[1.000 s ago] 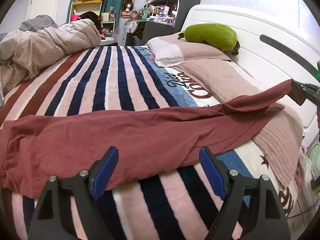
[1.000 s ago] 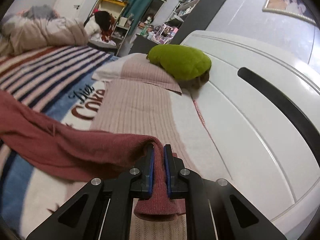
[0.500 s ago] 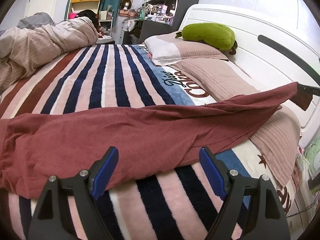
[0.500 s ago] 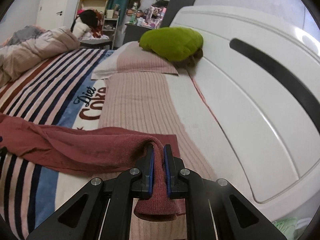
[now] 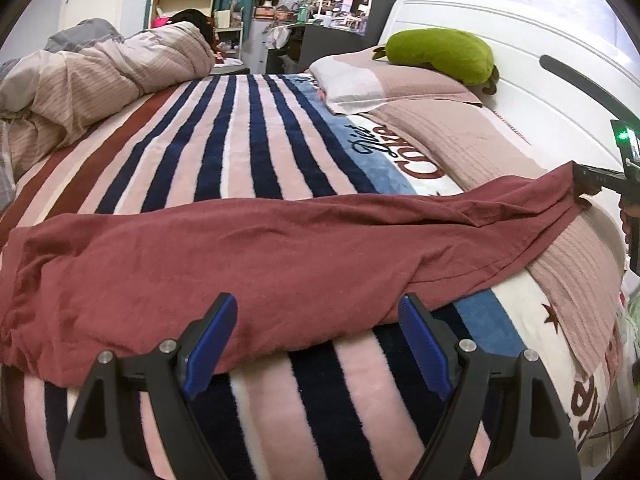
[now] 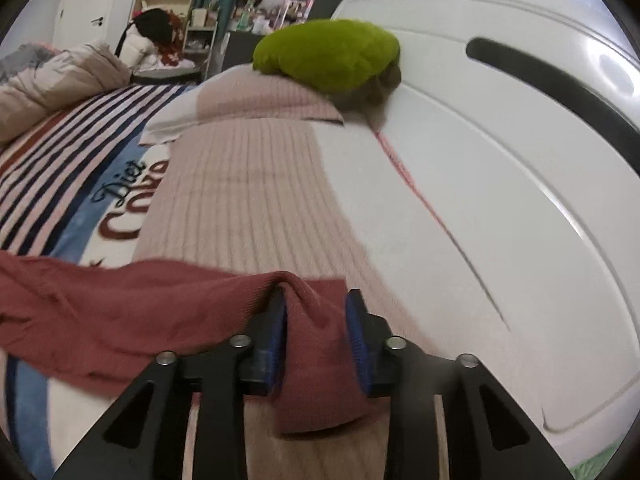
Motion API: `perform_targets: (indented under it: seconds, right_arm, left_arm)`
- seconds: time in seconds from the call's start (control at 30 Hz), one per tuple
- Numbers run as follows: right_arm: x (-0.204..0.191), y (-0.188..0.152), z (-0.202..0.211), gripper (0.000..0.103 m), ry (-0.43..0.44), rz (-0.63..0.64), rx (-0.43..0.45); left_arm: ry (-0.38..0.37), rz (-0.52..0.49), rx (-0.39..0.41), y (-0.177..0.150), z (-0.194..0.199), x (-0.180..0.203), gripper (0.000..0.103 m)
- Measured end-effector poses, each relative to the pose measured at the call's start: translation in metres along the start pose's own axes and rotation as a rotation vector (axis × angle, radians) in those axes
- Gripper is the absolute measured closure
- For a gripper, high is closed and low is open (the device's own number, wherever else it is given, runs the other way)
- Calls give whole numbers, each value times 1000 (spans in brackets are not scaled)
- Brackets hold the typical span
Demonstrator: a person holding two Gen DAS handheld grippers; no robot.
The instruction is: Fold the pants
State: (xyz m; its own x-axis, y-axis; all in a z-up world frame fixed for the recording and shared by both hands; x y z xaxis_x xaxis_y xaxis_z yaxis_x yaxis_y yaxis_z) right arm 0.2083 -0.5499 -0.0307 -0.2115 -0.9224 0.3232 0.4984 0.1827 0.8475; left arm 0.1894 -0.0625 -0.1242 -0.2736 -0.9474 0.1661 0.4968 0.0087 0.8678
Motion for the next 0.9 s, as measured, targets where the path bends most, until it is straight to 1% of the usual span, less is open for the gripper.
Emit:
perform_targets:
  seconds: [0.03, 0.1, 0.13, 0.17, 0.2, 0.23, 0.27, 0.3, 0.33, 0.4, 0.43, 0.47, 0.57, 0.63, 0.7, 0.77, 0.83, 0.9]
  right_arm:
    - [-1, 2, -6, 77, -7, 3, 4]
    - [0, 6, -11, 66, -24, -4, 23]
    - [0, 8, -10, 65, -24, -18, 42]
    - [-1, 11, -4, 63, -8, -37, 76]
    - [-4, 13, 3, 58, 9, -47, 106]
    - [-7, 14, 12, 55, 29, -57, 138]
    - [-14, 16, 23, 55, 74, -68, 171]
    - [-23, 16, 32, 56, 148, -67, 190]
    - [-33, 16, 37, 59, 211, -58, 183]
    - [-61, 11, 38, 84, 346, -34, 107]
    - [-74, 6, 37, 89, 404, -23, 69]
    - [-91, 1, 36, 96, 459, 2, 36]
    - [-130, -17, 28, 96, 539, 81, -47]
    - [-149, -29, 16, 96, 556, 105, -120]
    - [-159, -40, 4, 96, 526, 132, -168]
    - [-164, -44, -8, 96, 482, 148, -182]
    - [-162, -44, -18, 97, 446, 136, -186]
    - [-161, -37, -24, 99, 413, 126, -179]
  left_arm:
    - [8, 1, 0, 0, -1, 0, 23]
    - [18, 3, 4, 2, -1, -2, 23]
    - [26, 1, 7, 3, 0, -3, 23]
    - [32, -1, 10, 4, 1, -4, 23]
    - [41, -2, 11, 6, 1, -6, 23]
    - [47, -2, 12, 7, 2, -8, 23]
    - [53, 2, 13, 9, 3, -10, 23]
    - [55, 6, 16, 11, 4, -11, 23]
    - [52, 9, 21, 13, 6, -11, 23]
    - [43, 8, 28, 14, 8, -8, 23]
    - [33, 4, 31, 14, 9, -6, 23]
    - [27, 1, 33, 14, 10, -5, 23]
    - [19, -6, 33, 13, 9, -5, 23]
    - [16, 0, 30, 11, 8, -9, 23]
    - [23, 2, 28, 10, 7, -13, 23]
    - [30, 3, 25, 9, 6, -17, 23]
    - [31, 6, 23, 8, 7, -21, 23]
    - [38, 0, 27, 9, 9, -25, 23]
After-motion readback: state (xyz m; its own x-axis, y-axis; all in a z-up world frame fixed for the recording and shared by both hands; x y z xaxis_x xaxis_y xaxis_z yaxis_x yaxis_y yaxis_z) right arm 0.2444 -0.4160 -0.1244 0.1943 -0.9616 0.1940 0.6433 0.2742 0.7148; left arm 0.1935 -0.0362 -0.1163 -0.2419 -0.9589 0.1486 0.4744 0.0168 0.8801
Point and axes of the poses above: each gripper's, at about its wrist camera, not at the fingertips, and z roughly against the way its jaws point, x to its right, y to its top, the point moved 2 cm from there along -z, roughly the way its jaws point, and after that the axes turned 15 degrees about x, right-handed, at the moved point
